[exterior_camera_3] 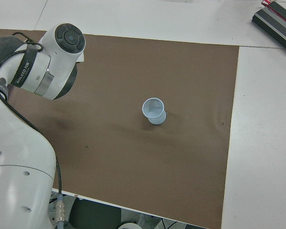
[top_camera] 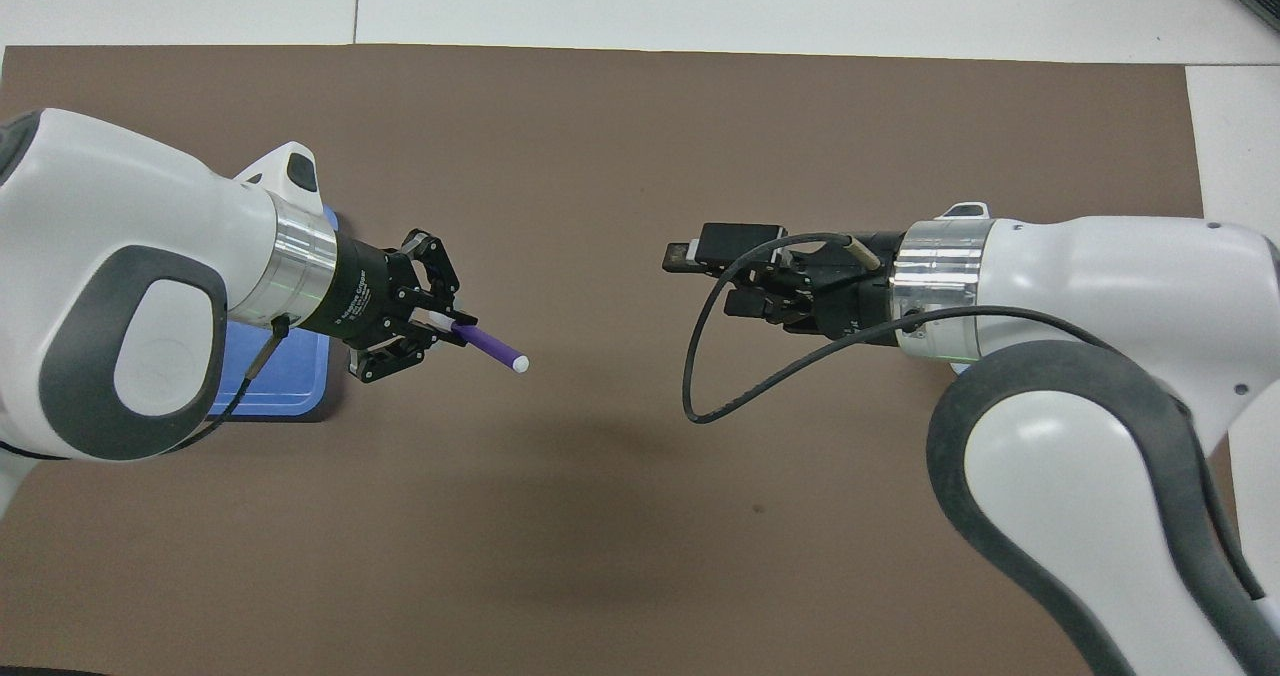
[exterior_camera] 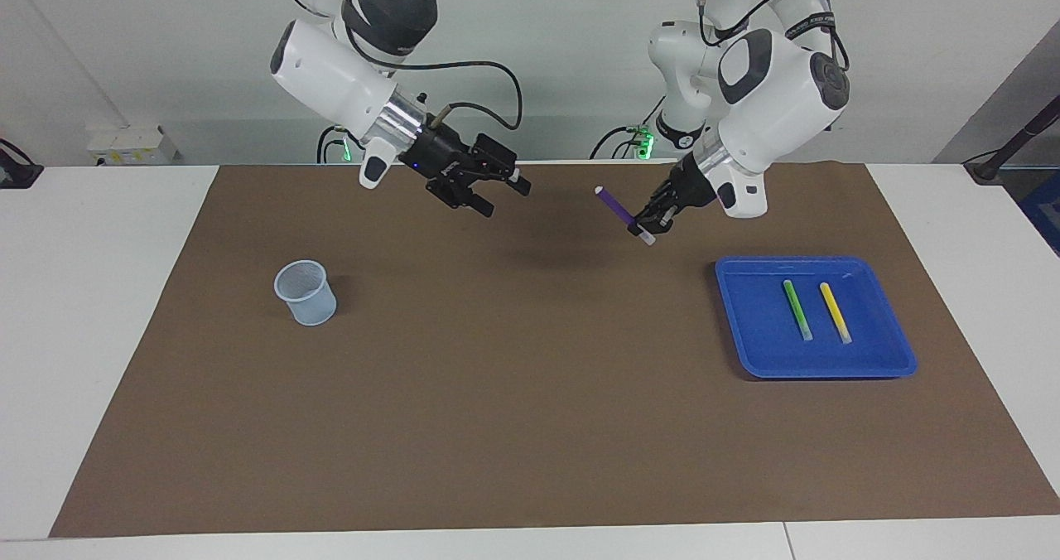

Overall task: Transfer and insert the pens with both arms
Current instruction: 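Lift the purple pen with the left gripper while the right gripper approaches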

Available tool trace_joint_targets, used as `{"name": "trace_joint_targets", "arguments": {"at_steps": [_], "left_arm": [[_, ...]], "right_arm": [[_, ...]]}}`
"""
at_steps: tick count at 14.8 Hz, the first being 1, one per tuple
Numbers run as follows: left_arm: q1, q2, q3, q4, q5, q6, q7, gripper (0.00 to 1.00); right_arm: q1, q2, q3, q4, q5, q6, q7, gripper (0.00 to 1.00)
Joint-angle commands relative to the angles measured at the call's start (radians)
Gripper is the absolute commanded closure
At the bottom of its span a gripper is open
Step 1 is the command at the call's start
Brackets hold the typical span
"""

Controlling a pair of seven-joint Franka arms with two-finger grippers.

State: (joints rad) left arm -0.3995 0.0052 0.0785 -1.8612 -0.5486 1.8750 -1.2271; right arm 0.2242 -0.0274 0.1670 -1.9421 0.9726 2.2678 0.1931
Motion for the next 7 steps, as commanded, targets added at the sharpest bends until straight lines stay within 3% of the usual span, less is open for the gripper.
{"name": "trace_joint_targets", "arguments": {"at_steps": [1, 4, 7], "left_arm": [[-0.06, -0.042, 0.012, -0.053, -0.039, 0.108, -0.107, 1.0], [-0.114, -0.036, 0.014, -0.065, -0.042, 0.246, -0.27, 1.0], [-0.119, -0.037, 0.012, -0.078, -0.042, 0.268, -0.31, 1.0]], "right_arm": [[0.052, 0.02, -0.001, -0.006, 0.046, 0.067, -0.047, 0.0], [0.066, 0.027, 0.0, 0.003, 0.047, 0.07, -0.073, 0.01], [0.086, 0.027, 0.002, 0.003, 0.047, 0.075, -0.075, 0.04]]}}
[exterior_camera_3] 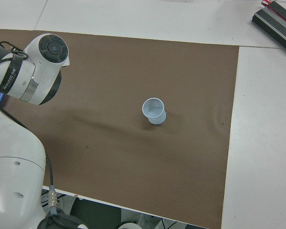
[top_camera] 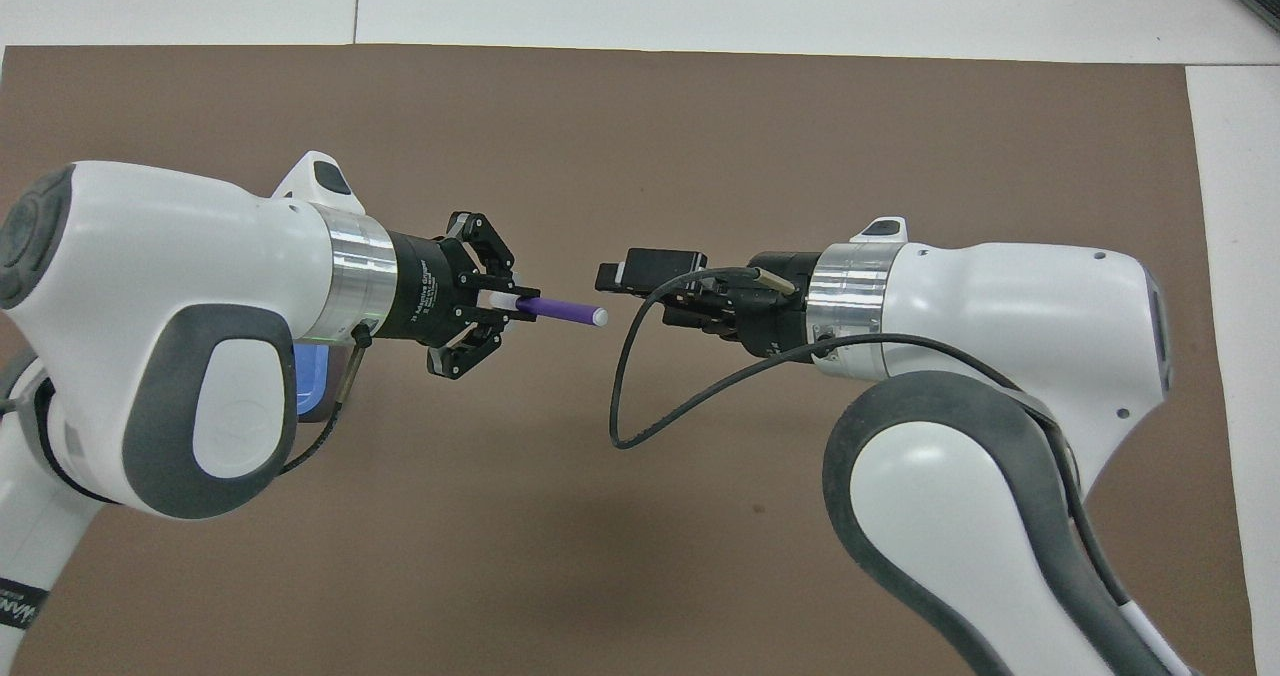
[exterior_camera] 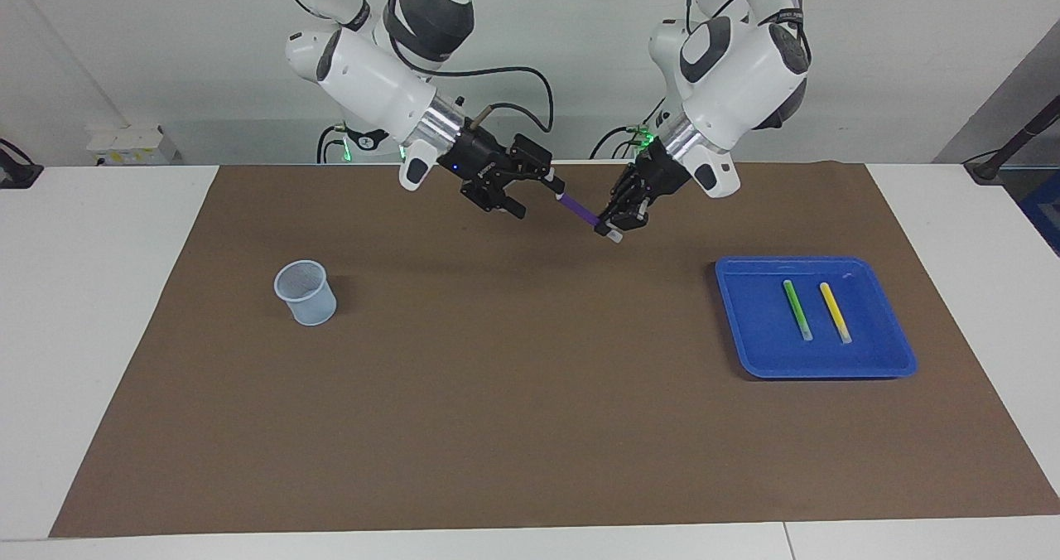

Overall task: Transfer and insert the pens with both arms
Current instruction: 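Grasp the purple pen tip with the right gripper, open the left gripper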

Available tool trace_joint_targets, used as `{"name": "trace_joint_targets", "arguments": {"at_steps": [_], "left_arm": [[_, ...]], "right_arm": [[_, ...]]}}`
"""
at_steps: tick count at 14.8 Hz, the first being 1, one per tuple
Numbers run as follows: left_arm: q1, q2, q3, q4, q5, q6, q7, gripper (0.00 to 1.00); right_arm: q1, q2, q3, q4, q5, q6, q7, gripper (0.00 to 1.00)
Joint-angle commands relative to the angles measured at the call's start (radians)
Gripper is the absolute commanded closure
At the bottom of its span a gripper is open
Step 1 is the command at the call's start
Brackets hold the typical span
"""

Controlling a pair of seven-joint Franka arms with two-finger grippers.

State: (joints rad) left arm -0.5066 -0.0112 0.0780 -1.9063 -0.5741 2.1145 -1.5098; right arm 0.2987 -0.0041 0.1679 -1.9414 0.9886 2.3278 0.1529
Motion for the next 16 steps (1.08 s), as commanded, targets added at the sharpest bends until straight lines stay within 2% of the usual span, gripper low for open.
{"name": "trace_joint_targets", "arguments": {"at_steps": [1, 3, 7, 9, 11, 13, 15, 16], "left_arm": [[-0.012, -0.023, 0.012, -0.033, -0.016, 0.028, -0.027, 1.0], [-0.018, -0.023, 0.012, -0.033, -0.02, 0.03, -0.03, 1.0], [-0.026, -0.024, 0.012, -0.033, -0.032, 0.033, -0.047, 1.0], [-0.026, -0.024, 0.012, -0.033, -0.032, 0.035, -0.05, 1.0], [-0.029, -0.024, 0.012, -0.033, -0.032, 0.036, -0.055, 1.0], [-0.036, -0.024, 0.012, -0.033, -0.032, 0.05, -0.056, 1.0], [-0.036, -0.024, 0.012, -0.033, -0.032, 0.05, -0.058, 1.0], [-0.036, -0.024, 0.012, -0.033, -0.032, 0.05, -0.058, 1.0]], "right_arm": [[0.022, 0.004, -0.001, 0.002, 0.028, 0.021, -0.036, 0.08], [0.025, 0.006, 0.001, 0.002, 0.028, 0.039, -0.038, 0.16], [0.059, 0.027, 0.001, 0.002, 0.027, 0.102, -0.05, 0.25], [0.066, 0.039, 0.001, 0.002, 0.027, 0.117, -0.055, 0.34], [0.068, 0.044, 0.001, 0.004, 0.024, 0.117, -0.062, 0.5], [0.068, 0.044, 0.001, 0.004, 0.024, 0.117, -0.07, 0.57], [0.068, 0.044, 0.001, 0.004, 0.024, 0.116, -0.065, 0.81], [0.068, 0.044, 0.001, 0.004, 0.024, 0.114, -0.062, 0.89]]}}
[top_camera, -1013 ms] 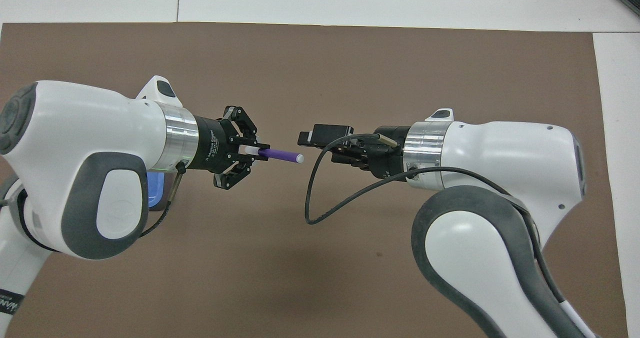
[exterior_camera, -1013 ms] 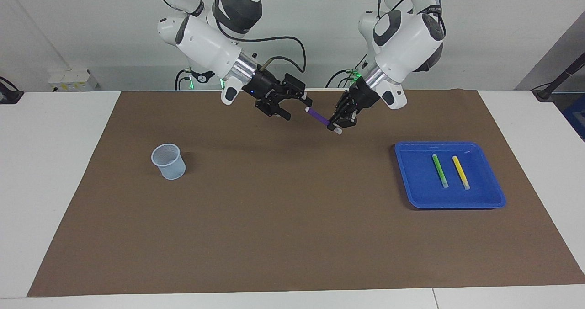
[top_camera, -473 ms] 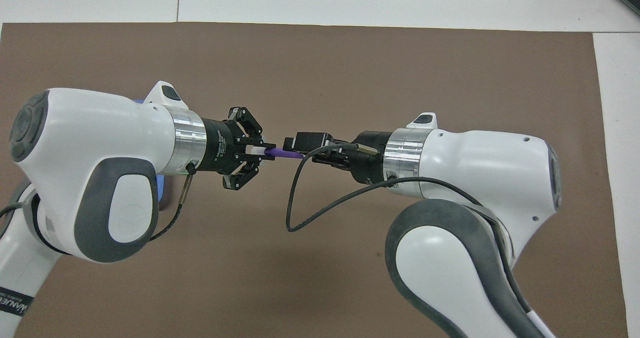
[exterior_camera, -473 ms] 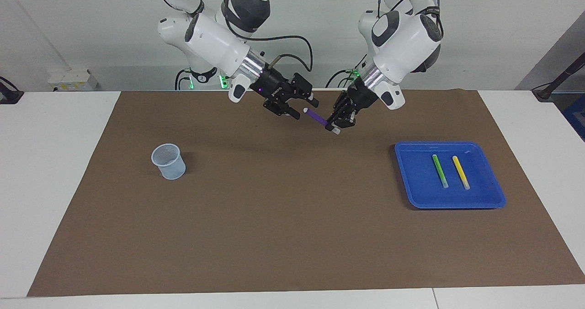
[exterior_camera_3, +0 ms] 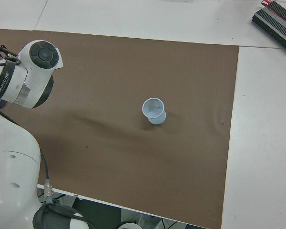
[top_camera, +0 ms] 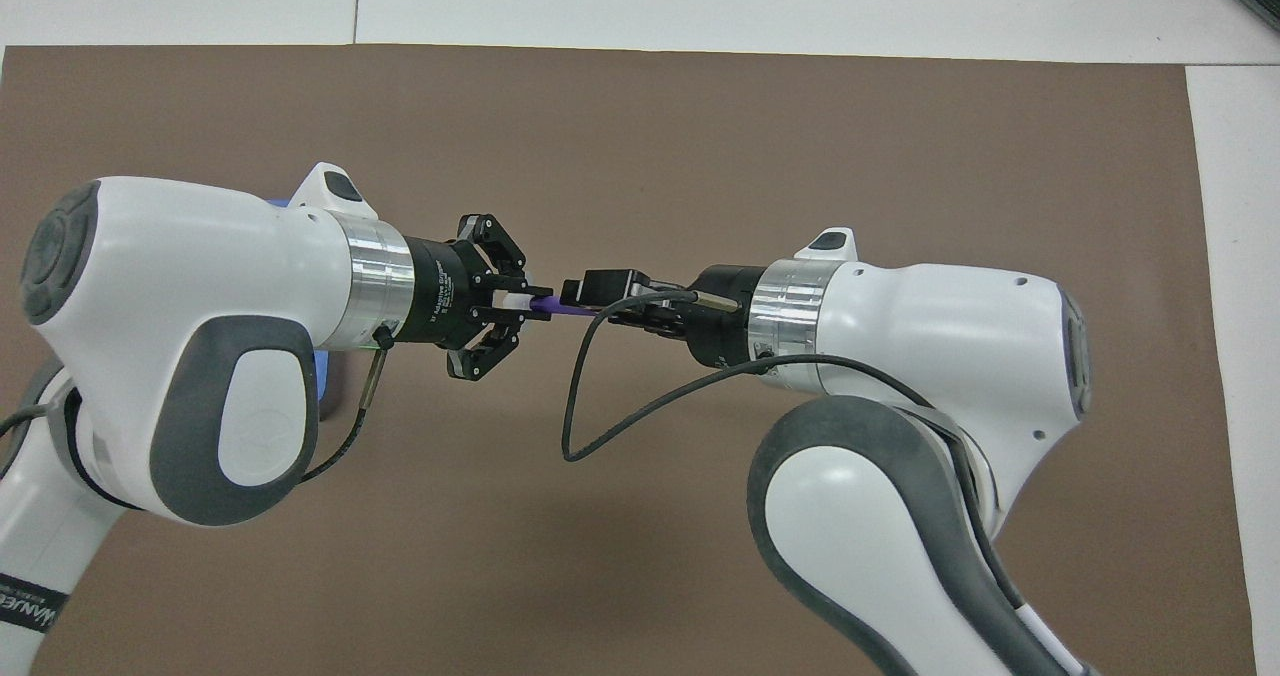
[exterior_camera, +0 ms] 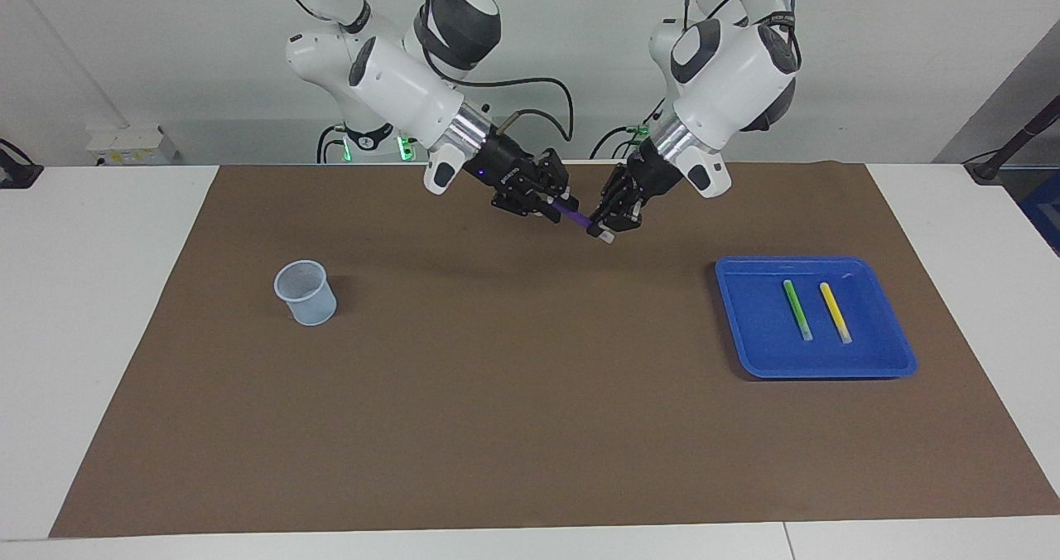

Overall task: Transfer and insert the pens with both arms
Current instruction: 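Grasp the purple pen tip with the right gripper, open the left gripper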

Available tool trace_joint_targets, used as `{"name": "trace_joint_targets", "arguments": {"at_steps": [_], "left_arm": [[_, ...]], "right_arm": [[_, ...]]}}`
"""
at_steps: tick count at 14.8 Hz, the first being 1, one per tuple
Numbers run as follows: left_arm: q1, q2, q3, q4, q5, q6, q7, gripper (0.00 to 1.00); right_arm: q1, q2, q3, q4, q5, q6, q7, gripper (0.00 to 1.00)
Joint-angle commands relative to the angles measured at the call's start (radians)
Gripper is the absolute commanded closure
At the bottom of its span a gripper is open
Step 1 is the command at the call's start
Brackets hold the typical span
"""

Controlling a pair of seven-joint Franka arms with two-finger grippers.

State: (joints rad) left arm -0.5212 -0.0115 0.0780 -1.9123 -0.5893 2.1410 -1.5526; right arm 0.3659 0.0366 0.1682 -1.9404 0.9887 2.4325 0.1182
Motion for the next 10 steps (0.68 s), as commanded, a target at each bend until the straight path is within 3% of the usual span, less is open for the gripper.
{"name": "trace_joint_targets", "arguments": {"at_steps": [1, 3, 7, 8, 9, 10], "left_arm": [[-0.023, -0.024, 0.012, -0.027, -0.015, 0.023, -0.015, 1.0], [-0.023, -0.024, 0.014, -0.027, -0.015, 0.023, -0.02, 1.0], [-0.03, -0.024, 0.014, -0.024, -0.012, 0.017, -0.014, 1.0], [-0.03, -0.025, 0.014, -0.024, -0.01, 0.016, -0.011, 0.9], [-0.03, -0.025, 0.016, -0.022, -0.01, 0.016, -0.014, 0.44], [-0.03, -0.025, 0.016, -0.017, -0.009, 0.014, -0.015, 0.12]], "right_arm": [[0.001, 0.003, 0.001, 0.003, 0.024, 0.01, -0.028, 0.9], [0.001, 0.003, 0.001, 0.003, 0.024, 0.008, -0.025, 1.0], [0.001, 0.002, 0.001, 0.003, 0.021, -0.007, -0.022, 1.0], [-0.001, 0.002, 0.001, 0.004, 0.019, -0.021, -0.012, 1.0], [-0.001, 0.002, -0.001, 0.006, 0.013, -0.039, 0.012, 1.0], [-0.002, 0.002, -0.003, 0.006, 0.005, -0.05, 0.021, 1.0]]}}
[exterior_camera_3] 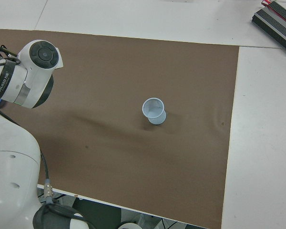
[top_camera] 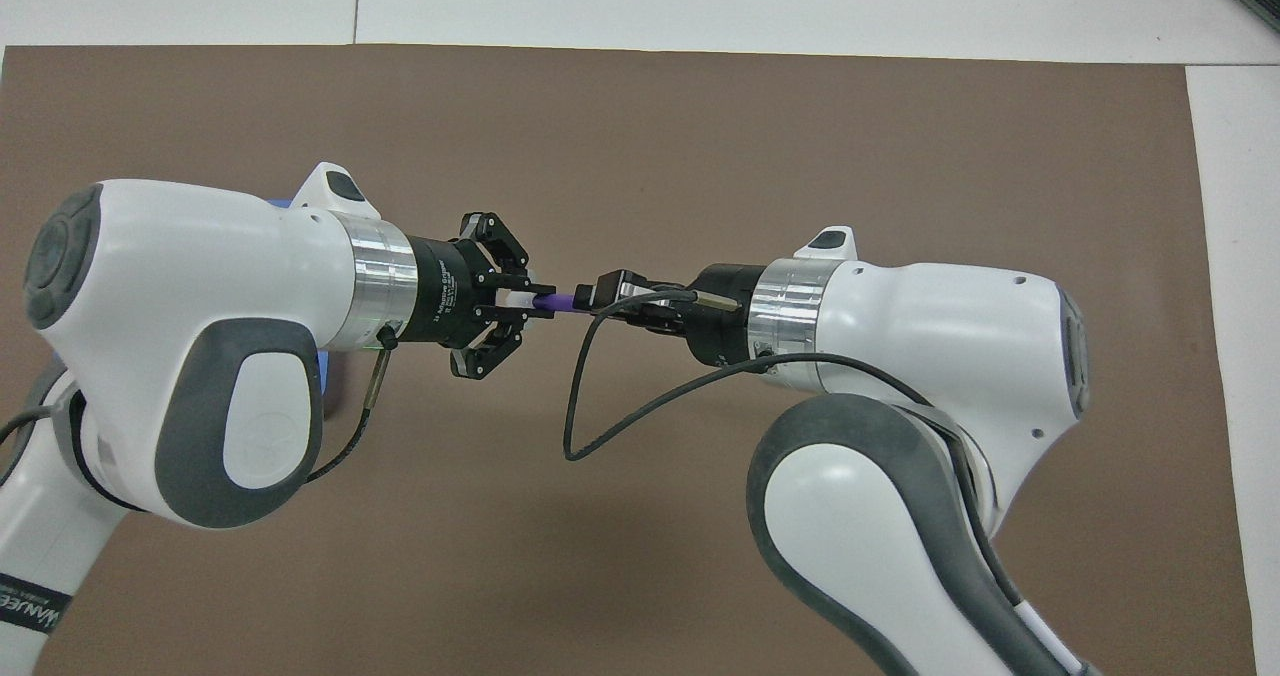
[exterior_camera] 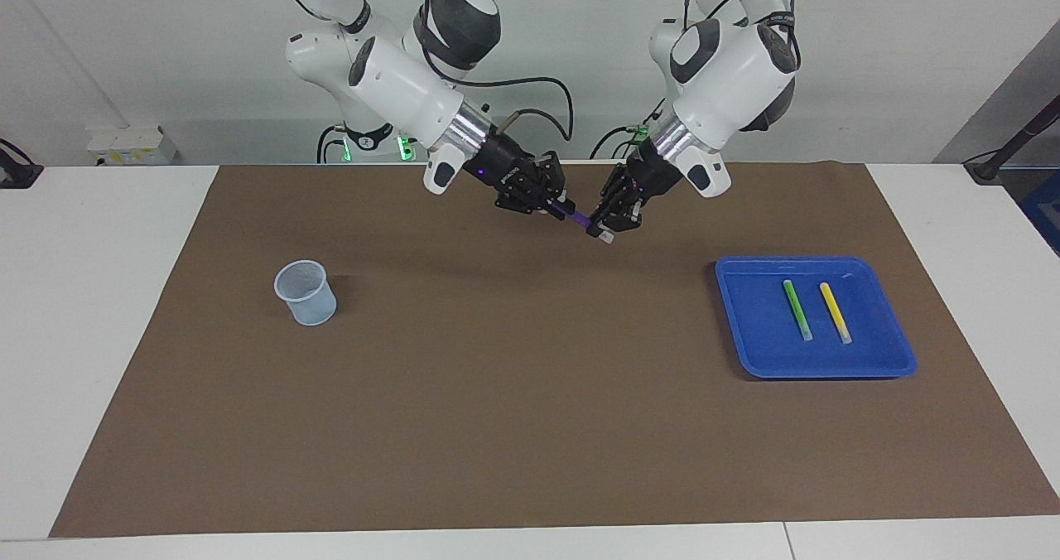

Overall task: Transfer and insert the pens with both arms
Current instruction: 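Grasp the purple pen tip with the right gripper, open the left gripper, then carry the purple pen to the cup while the left gripper withdraws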

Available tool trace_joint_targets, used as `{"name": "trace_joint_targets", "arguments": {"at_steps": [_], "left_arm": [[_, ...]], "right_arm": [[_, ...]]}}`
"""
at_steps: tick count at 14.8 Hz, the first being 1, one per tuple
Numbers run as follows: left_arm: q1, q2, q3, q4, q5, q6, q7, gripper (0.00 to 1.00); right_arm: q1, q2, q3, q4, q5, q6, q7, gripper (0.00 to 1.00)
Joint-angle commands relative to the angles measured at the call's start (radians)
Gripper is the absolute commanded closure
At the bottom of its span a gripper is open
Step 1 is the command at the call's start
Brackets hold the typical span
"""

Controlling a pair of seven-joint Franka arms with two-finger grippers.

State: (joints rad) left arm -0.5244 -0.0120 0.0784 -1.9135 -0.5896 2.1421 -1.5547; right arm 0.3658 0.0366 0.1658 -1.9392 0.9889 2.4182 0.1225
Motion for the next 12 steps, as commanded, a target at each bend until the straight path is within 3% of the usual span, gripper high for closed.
{"name": "trace_joint_targets", "arguments": {"at_steps": [1, 7, 12], "left_arm": [[-0.026, -0.025, 0.015, -0.013, -0.009, 0.01, -0.015, 0.0], [0.001, -0.037, 0.029, -0.013, -0.004, 0.005, -0.013, 0.0], [0.173, -0.036, 0.029, -0.013, 0.016, 0.016, -0.007, 0.0]], "right_arm": [[-0.007, 0.002, -0.002, 0.006, -0.018, -0.041, 0.019, 1.0], [-0.06, -0.007, -0.005, 0.022, -0.179, -0.14, 0.02, 1.0], [-0.157, -0.032, -0.005, 0.055, -0.488, -0.284, 0.013, 1.0]]}}
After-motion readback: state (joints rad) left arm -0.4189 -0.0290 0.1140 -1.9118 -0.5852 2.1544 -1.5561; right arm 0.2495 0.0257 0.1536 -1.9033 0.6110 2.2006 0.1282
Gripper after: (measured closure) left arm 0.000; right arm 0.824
